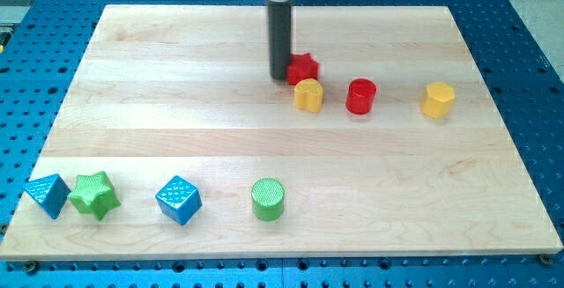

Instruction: Push the red star to the top right of the heart

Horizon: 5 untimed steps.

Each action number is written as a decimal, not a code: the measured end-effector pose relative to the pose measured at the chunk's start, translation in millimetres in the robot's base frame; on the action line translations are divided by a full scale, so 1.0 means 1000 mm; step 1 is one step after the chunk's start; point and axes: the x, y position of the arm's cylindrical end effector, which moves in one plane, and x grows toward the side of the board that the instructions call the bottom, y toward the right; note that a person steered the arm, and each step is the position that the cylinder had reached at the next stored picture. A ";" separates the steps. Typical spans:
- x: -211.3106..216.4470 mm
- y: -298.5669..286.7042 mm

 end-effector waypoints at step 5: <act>0.003 0.190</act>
